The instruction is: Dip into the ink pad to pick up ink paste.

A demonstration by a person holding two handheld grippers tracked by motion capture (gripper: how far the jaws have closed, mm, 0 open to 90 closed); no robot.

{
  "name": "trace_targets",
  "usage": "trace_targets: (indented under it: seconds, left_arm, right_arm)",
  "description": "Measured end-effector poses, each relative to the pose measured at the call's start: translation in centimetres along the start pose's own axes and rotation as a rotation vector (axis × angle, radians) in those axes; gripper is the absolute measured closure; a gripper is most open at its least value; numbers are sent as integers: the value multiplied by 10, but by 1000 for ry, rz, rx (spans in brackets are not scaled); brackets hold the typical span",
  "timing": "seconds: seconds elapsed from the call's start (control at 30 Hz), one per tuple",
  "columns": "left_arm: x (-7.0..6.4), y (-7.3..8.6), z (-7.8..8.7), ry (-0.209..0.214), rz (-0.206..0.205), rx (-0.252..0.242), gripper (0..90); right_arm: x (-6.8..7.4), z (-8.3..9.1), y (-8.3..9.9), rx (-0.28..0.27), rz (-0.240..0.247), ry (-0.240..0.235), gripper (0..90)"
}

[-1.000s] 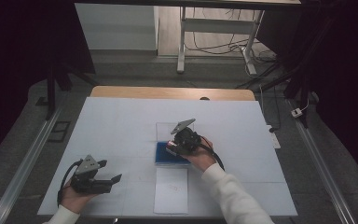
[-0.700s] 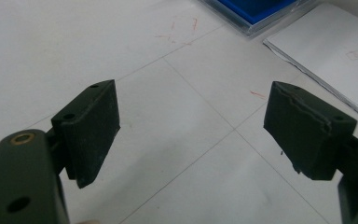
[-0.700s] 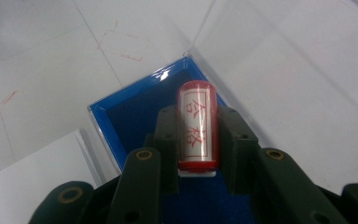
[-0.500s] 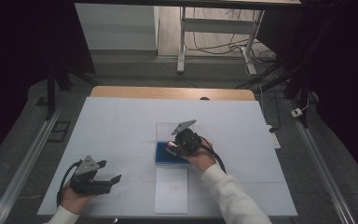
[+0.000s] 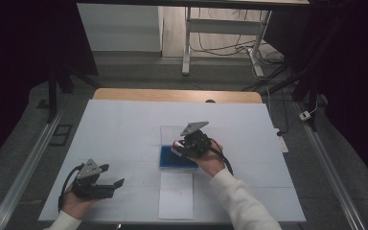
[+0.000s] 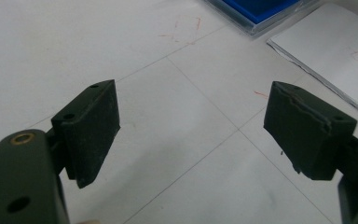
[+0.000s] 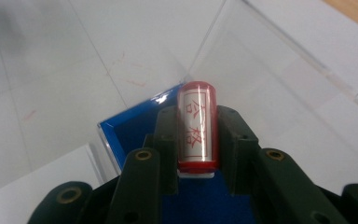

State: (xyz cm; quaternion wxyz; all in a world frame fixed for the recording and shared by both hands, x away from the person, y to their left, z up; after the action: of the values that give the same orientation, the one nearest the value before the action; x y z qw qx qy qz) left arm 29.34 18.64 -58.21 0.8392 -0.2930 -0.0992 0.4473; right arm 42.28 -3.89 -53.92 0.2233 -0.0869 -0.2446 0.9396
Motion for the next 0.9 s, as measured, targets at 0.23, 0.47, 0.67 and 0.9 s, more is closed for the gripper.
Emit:
trace_targets:
  seconds: [0.23,0.47,0.67,0.9]
  left_arm:
    - [-1,-1,-1,-1,-1,3,182]
    - [1,0,-1,-6,2,1,182]
    - [1,-1,-1,-7,3,-2,182]
    - [1,-1,-1,-9,3,-2,182]
  right_arm:
    - [-2,13,3,-47,-32,-30,703]
    - [-1,21,4,-85,-34,-44,703]
    - [1,25,5,-97,-25,-50,702]
    - [4,29,6,-111,-17,-63,702]
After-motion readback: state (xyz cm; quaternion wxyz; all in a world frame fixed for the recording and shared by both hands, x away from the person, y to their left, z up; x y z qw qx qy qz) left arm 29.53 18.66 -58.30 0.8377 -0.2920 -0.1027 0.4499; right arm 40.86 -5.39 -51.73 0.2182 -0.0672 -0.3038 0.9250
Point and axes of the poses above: each handheld gripper's, and its own axes: z roughly backward along the jaws, y roughly out of its underside, x roughly to its left, the point moved 10 cm from there along -z, roughly forward along the jaws, and after that the axes turned 15 degrees about x, right-handed, at the moved point
